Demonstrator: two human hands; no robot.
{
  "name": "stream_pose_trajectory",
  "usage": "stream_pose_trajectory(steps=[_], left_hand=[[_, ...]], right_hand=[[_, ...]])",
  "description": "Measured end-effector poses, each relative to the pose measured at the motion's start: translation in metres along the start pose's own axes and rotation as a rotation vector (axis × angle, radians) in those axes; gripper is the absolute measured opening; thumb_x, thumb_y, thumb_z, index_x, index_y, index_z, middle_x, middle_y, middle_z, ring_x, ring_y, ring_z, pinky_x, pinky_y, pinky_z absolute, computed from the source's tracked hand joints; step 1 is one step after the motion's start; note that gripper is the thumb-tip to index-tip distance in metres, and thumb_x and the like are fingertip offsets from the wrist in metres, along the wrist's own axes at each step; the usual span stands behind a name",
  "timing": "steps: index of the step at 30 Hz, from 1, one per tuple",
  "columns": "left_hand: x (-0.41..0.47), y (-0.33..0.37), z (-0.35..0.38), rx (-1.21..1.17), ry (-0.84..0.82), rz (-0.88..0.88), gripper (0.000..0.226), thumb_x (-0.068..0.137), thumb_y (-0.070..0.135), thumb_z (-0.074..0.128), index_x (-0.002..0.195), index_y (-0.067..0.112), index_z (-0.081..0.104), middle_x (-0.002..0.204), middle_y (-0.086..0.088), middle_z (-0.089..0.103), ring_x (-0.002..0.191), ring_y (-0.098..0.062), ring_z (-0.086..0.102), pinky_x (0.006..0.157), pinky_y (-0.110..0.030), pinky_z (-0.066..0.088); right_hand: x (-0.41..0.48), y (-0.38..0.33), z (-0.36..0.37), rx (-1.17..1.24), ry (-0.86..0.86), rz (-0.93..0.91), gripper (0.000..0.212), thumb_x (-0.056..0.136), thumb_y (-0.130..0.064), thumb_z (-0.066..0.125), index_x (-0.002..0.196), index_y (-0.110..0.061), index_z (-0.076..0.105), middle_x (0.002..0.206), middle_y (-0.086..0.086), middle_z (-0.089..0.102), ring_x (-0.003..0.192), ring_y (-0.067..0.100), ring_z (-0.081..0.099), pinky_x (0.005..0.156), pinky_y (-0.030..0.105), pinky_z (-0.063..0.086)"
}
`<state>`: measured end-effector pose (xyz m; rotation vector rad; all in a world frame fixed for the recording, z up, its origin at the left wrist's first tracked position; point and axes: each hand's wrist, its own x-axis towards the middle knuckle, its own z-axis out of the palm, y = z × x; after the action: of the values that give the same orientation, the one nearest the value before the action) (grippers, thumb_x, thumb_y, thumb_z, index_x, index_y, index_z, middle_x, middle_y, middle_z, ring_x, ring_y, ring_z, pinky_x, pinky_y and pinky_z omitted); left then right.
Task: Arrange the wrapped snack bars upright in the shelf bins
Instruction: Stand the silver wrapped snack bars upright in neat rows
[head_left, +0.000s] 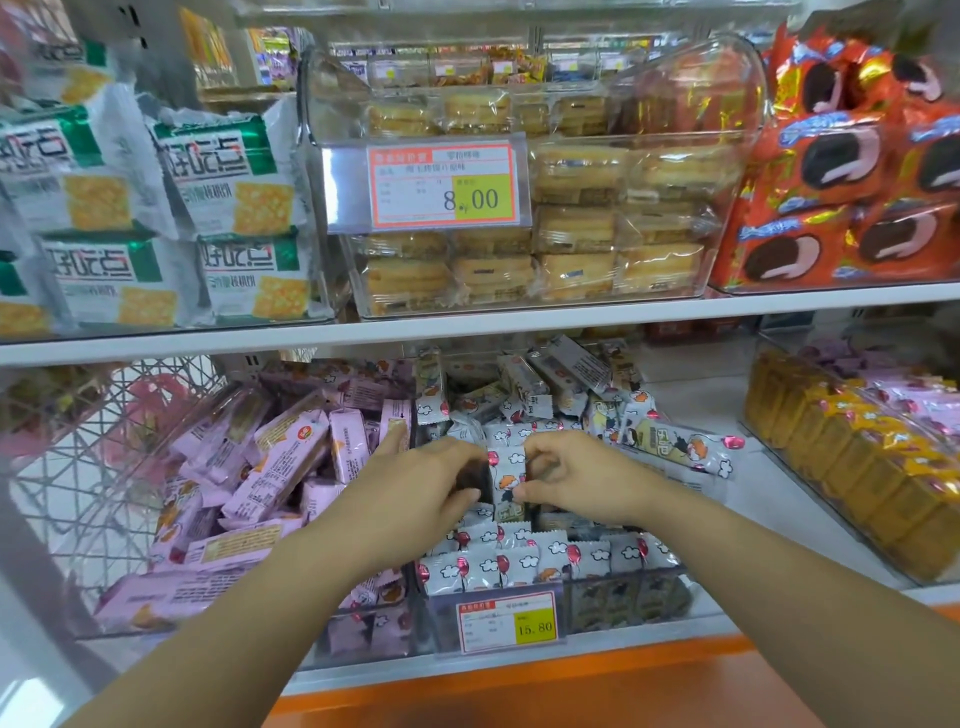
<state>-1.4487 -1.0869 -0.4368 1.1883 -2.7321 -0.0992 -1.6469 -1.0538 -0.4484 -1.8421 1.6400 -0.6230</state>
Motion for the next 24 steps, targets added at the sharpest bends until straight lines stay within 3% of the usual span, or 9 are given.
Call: stream_pose_trajectory(steps=[4,5,7,9,12,15,18,21,24], left_hand=[[0.008,0.006,0.001,-0.041,0.028,-0.005,0.051,0.093,0.049,0.045,0.141,0.037,0.031,0.126,0.014,0.058,0.117,-0.008,0.052,0.117,-0.039,0.010],[0.009,0.008,0.002,-0.020,0.013,0.004,0.045,0.094,0.048,0.045,0.137,0.038,0.037,0.122,0.013,0.062,0.115,-0.008,0.053,0.117,-0.037,0.010],[0.010,0.009,0.004,0.026,0.004,0.017,0.036,0.096,0.045,0.044,0.130,0.037,0.047,0.115,0.011,0.066,0.112,-0.008,0.056,0.117,-0.035,0.009],[0.011,0.009,0.006,0.027,0.007,0.015,0.033,0.096,0.044,0.044,0.127,0.036,0.051,0.111,0.010,0.068,0.109,-0.008,0.057,0.117,-0.034,0.008],[0.010,0.008,0.006,0.030,0.013,0.008,0.031,0.096,0.044,0.045,0.124,0.034,0.052,0.107,0.010,0.069,0.106,-0.010,0.058,0.117,-0.032,0.007],[0.010,0.007,0.007,0.019,0.031,0.002,0.028,0.095,0.044,0.046,0.120,0.033,0.052,0.104,0.008,0.069,0.104,-0.011,0.059,0.116,-0.031,0.006],[0.011,0.007,0.008,0.019,0.021,-0.003,0.028,0.094,0.045,0.048,0.118,0.032,0.053,0.102,0.007,0.070,0.102,-0.011,0.059,0.115,-0.029,0.006],[0.012,0.007,0.009,0.105,-0.033,0.009,0.026,0.094,0.045,0.047,0.117,0.034,0.056,0.100,0.009,0.070,0.100,-0.010,0.060,0.116,-0.032,0.004],[0.015,0.008,0.008,0.169,-0.108,0.030,0.026,0.097,0.044,0.043,0.116,0.038,0.059,0.105,0.014,0.069,0.105,-0.007,0.058,0.116,-0.039,0.000]], right_hand=[[0.005,-0.001,-0.005,-0.027,-0.104,0.012,0.014,0.087,-0.026,0.066,0.096,-0.015,0.066,0.098,0.004,0.070,0.089,0.022,0.066,0.089,0.043,0.051],[0.005,0.000,-0.008,-0.007,-0.129,0.026,0.018,0.089,-0.022,0.064,0.105,-0.014,0.066,0.101,0.003,0.070,0.084,0.020,0.066,0.087,0.040,0.053],[0.006,0.000,-0.016,0.001,-0.124,0.048,0.030,0.092,-0.015,0.058,0.122,-0.016,0.060,0.114,0.000,0.066,0.077,0.005,0.062,0.075,0.019,0.054],[0.011,0.002,-0.021,-0.093,-0.006,0.053,0.040,0.094,-0.012,0.054,0.133,-0.017,0.050,0.130,0.001,0.057,0.093,0.003,0.059,0.080,0.013,0.045],[0.021,0.004,-0.012,-0.219,0.019,0.041,0.054,0.093,-0.018,0.055,0.143,-0.019,0.036,0.142,0.004,0.046,0.116,0.016,0.054,0.094,0.023,0.040],[0.030,0.004,0.001,-0.313,-0.033,0.033,0.050,0.091,-0.016,0.057,0.139,-0.015,0.042,0.132,0.008,0.055,0.096,0.018,0.055,0.078,0.020,0.041],[0.029,0.006,0.002,-0.319,0.041,0.024,0.038,0.088,-0.015,0.059,0.126,-0.011,0.056,0.119,0.009,0.062,0.089,0.015,0.060,0.072,0.022,0.047],[0.012,0.003,-0.010,-0.175,0.168,0.012,0.037,0.087,-0.014,0.063,0.123,-0.018,0.055,0.106,-0.005,0.061,0.054,-0.002,0.048,0.046,0.008,0.038],[-0.014,-0.006,-0.027,-0.090,0.265,-0.032,0.030,0.086,-0.007,0.061,0.109,-0.025,0.052,0.086,-0.013,0.055,0.049,0.011,0.048,0.043,0.013,0.038]])
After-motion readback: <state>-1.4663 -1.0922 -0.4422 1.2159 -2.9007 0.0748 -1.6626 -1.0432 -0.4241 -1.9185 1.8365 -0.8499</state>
